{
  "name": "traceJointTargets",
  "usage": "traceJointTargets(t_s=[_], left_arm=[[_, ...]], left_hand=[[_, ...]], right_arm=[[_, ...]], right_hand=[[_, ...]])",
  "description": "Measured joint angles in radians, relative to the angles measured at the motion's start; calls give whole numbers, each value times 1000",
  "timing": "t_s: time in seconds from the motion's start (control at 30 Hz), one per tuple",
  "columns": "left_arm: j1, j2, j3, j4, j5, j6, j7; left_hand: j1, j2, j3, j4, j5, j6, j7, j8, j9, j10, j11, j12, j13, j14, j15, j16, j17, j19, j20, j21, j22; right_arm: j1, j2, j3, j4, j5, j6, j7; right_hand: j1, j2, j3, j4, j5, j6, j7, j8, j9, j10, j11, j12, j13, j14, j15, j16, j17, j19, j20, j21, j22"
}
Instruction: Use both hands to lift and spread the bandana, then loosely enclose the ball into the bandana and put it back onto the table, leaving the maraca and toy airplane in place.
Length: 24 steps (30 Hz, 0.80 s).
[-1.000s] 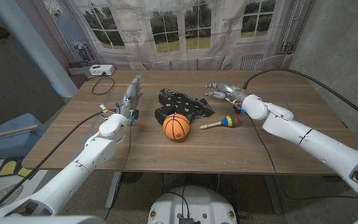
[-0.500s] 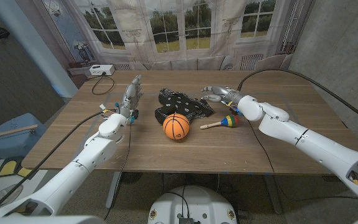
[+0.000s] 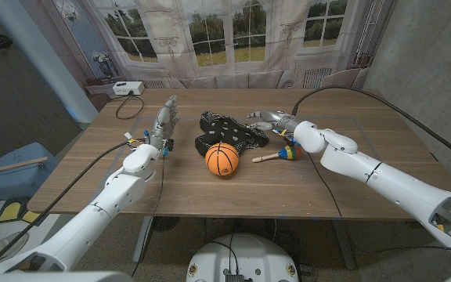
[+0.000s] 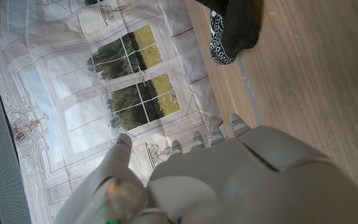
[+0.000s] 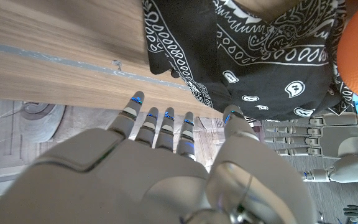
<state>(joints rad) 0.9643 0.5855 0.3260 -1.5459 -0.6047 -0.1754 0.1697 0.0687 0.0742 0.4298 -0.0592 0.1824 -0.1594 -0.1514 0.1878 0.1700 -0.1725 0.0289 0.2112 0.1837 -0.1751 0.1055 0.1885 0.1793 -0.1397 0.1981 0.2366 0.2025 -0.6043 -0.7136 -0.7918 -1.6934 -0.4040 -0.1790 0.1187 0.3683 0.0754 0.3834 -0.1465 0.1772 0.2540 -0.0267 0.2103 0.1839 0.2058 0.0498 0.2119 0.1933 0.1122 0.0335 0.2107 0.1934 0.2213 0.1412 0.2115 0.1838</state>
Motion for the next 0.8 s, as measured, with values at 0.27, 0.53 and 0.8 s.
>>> traceJointTargets(t_s=[0.27,0.53,0.8], left_arm=[[4,2,-3,-1,-2,-2,1],[5,3,-4,3,-4,-9,-8],[0,5,-5,12,-6,-15,-20]], left_hand=[[0,0,0,0,0,0,0,0,1,0,0,0,0,0,0,0,0,0,0,0,0],[0,0,-4,4,0,0,0,0,5,0,0,0,0,0,0,0,0,0,0,0,0],[-2,-2,-4,4,0,0,0,0,5,0,0,0,0,0,0,0,0,0,0,0,0]], right_arm=[[14,19,-18,20,-10,9,26],[24,35,-38,35,-34,-2,37],[31,51,-61,49,-70,-29,30]], right_hand=[[-13,-13,-15,7,0,0,0,-4,0,-9,-2,-8,0,-7,0,-4,5,0,0,0,0],[-16,-16,-16,8,0,-20,2,-15,0,-15,-7,-9,0,-16,2,-4,3,0,0,0,0],[23,-3,-9,-8,1,-20,2,-15,0,-15,-7,-9,0,-5,-9,-4,2,16,-11,0,0]])
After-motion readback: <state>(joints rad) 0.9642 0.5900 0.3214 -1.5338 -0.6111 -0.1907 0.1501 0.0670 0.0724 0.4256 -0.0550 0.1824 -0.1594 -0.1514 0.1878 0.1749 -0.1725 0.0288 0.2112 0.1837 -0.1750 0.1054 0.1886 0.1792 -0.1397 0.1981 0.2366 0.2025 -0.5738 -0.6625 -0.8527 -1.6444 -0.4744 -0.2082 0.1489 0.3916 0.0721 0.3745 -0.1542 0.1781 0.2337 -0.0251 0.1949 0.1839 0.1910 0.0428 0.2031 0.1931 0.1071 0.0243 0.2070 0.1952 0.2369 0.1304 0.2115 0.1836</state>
